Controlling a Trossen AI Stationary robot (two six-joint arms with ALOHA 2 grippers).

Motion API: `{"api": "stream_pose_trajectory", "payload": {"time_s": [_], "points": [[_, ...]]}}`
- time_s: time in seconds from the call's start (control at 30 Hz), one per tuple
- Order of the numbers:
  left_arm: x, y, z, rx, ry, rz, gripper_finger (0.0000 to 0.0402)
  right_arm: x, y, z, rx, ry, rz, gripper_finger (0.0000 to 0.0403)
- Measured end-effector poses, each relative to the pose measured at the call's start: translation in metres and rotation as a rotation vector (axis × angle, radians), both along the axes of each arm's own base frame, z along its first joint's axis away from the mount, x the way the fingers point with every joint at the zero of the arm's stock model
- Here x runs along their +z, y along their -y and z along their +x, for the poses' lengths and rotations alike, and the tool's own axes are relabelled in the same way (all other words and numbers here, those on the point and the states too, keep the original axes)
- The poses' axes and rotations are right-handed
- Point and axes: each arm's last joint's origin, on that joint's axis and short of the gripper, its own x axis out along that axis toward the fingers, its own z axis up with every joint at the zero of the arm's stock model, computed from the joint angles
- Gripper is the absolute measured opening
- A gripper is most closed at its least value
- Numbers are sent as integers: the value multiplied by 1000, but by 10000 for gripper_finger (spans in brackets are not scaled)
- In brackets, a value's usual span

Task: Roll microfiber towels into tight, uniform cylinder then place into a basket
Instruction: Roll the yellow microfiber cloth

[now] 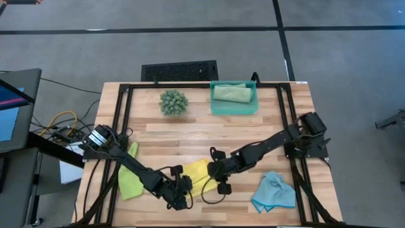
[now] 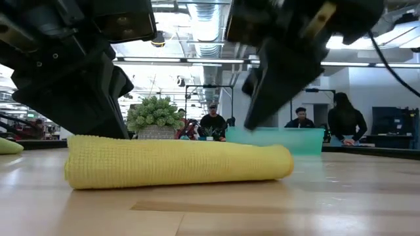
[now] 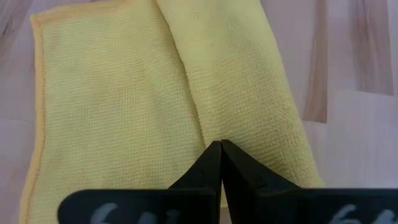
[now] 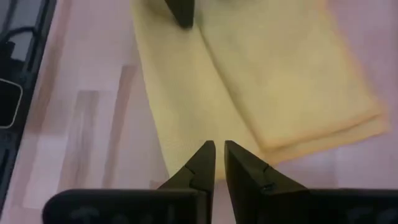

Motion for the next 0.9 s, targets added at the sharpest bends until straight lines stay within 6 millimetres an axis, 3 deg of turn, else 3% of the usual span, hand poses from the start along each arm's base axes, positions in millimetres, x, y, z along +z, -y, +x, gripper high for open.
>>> {"api": "stream_pose_trajectory", "payload": {"time_s": [0.23,0.43,0.57,0.77,0.9], "points": [[0,0,-1,-2,-3,2,0,7,-26,0,135,202,-91,59],[0,0,-1,-2,-3,2,0,-24,-48,7,288,279,-160,67],[0,0,-1,-3,-3,2,0,-36,-55,13,347,327,-197,113],[0,0,-1,-3,-3,3,0,-54,-57,26,410,343,-334,216],[0,0,-1,-3,-3,3,0,-59,-62,28,417,361,-497,243]]}}
